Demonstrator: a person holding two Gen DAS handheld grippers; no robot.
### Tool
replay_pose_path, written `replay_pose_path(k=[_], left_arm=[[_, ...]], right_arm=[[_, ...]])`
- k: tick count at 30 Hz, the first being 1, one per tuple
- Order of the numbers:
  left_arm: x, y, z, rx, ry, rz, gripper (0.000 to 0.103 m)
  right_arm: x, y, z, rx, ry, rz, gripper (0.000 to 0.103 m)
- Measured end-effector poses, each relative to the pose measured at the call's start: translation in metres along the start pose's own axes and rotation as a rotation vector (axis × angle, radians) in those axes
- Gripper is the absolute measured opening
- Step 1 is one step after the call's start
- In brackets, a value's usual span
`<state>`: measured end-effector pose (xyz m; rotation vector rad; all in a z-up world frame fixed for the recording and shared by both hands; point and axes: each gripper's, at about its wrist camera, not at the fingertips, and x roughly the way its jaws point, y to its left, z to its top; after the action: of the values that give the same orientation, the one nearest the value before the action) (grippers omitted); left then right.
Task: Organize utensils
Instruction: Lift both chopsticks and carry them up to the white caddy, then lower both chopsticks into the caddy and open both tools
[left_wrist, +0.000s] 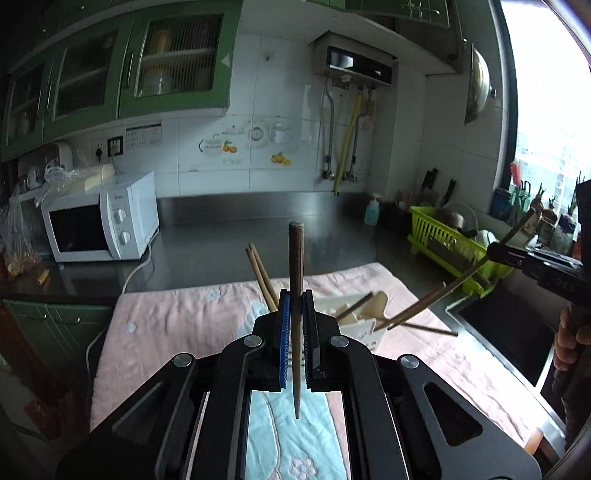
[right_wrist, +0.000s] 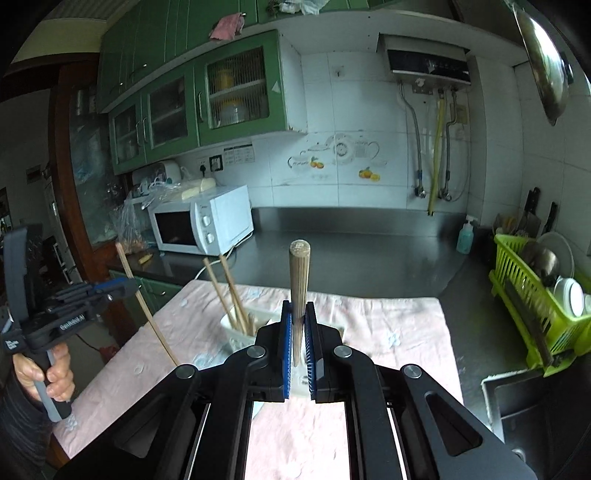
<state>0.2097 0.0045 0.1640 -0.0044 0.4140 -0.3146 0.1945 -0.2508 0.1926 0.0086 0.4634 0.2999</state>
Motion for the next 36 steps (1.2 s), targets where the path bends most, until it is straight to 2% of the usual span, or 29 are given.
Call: replay_pose_path(k=[7,12,22,29,32,34,36], left_arm=[[0.010,-0.007,0.054,-0.026,-0.132,0.015,0.005],[0.037,-0.010,0.072,-0.039,-0.173,0.043,0.005],[0.097,-0.001,0.057,-0.061,-0.057,0.045,0.005],[0.111,0.004,0.040,-0.066,0.006,0.035,0.006],[0.109,0.003,0.035,-0.062,0.013,0.028,0.013],[0.105,0.002,0.033,-0.055,0.008,0.041,0.034],[0.098,0.001,0.030,-0.045,-0.004,0.045,0.038]], right_arm=[[0.018,-0.008,0.013,-0.006,-0.002,-0.038,0.007],[0.036,-0.010,0.015,-0.038,0.015,-0.057,0.007],[0.071,-0.013,0.005,-0.034,0.077,-0.043,0.007],[0.096,-0.010,-0.005,-0.043,0.136,-0.037,0.007],[0.102,-0.008,-0.008,-0.044,0.146,-0.043,0.009],[0.103,-0.008,-0.010,-0.041,0.146,-0.046,0.014],[0.101,-0.007,-0.010,-0.038,0.141,-0.048,0.016]])
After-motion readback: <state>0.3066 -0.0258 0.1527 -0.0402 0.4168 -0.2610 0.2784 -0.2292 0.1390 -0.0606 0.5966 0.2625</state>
